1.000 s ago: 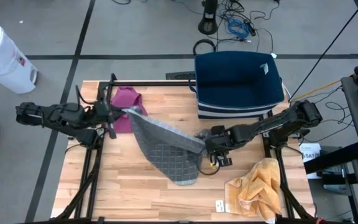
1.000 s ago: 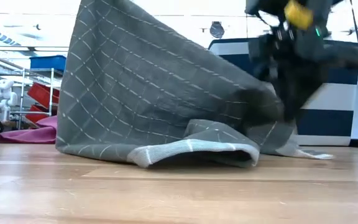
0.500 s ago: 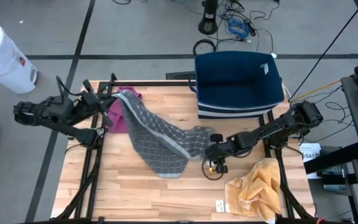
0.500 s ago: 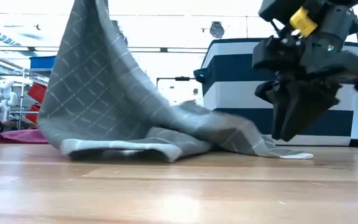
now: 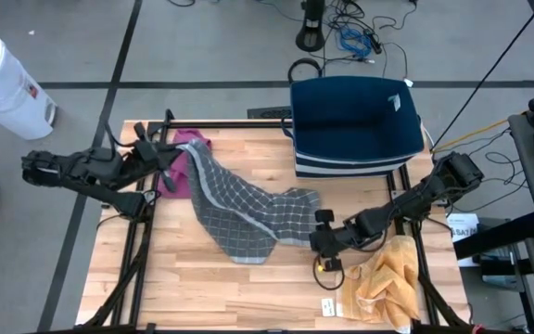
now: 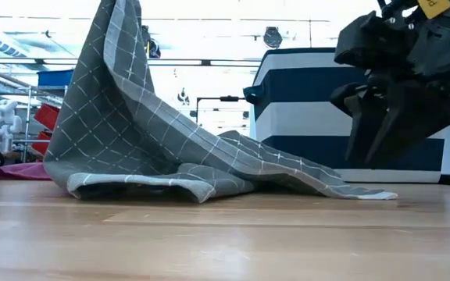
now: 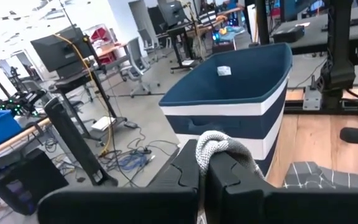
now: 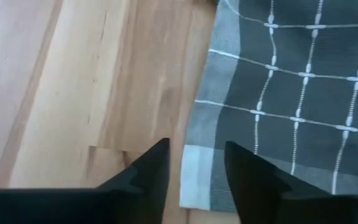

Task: Fold towel
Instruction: Fold the gray checkered towel

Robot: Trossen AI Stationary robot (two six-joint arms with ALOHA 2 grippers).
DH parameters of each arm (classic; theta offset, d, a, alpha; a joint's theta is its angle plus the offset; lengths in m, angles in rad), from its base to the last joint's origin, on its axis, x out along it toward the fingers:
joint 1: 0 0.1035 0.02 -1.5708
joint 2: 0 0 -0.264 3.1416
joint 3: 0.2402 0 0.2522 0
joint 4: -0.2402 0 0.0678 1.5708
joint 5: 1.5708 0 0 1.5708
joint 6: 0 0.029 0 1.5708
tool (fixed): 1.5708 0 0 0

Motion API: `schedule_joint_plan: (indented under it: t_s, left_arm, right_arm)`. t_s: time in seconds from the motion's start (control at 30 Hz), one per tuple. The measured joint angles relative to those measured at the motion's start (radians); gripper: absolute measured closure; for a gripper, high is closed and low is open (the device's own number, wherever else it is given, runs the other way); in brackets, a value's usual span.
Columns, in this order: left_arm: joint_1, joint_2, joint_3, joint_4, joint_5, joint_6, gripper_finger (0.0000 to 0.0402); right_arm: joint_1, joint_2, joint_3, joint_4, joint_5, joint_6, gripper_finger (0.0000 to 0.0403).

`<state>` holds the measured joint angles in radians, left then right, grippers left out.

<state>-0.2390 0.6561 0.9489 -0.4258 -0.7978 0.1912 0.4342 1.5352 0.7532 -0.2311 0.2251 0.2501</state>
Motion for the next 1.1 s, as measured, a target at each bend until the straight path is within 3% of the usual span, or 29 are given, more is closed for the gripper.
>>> schedule_joint_plan:
  t_s: [0.2,0.37,0.7,1.1]
  left_arm:
    - [0.0,0.001,0.0,0.0,0.01,-0.009,0.0401]
    - [0.0,0.004,0.0,0.0,0.034,-0.022,0.0401]
    - [0.0,0.004,-0.001,0.0,0.048,-0.027,0.0401]
    - [0.001,0.004,-0.001,0.0,0.048,-0.025,0.0401]
  right_arm:
    - [-0.008,0.017,0.0,0.02,-0.028,0.055,0.0174]
    - [-0.039,0.106,0.0,0.037,-0.098,0.048,0.014]
    - [-0.09,0.132,0.003,0.046,-0.106,-0.024,0.0136]
    - [-0.135,0.023,-0.003,-0.009,-0.043,-0.08,0.014]
